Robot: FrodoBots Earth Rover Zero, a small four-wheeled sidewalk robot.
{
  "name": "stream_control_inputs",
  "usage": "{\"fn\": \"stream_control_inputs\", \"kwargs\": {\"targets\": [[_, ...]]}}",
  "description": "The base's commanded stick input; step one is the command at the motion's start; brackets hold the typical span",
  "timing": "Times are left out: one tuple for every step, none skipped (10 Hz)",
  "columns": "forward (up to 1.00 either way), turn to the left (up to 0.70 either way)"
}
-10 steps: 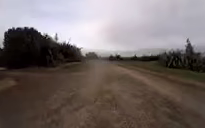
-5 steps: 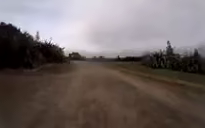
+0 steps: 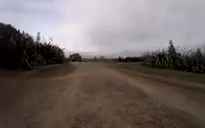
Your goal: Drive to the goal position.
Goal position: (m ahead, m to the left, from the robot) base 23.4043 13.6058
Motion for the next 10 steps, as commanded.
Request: {"fn": "stream_control_inputs", "kwargs": {"targets": [[0.85,0.0],[0.85,0.0],[0.85,0.0],[0.85,0.0],[0.85,0.0],[0.85,0.0],[0.85,0.05],[0.85,0.19],[0.85,0.32],[0.85,0.23]]}}
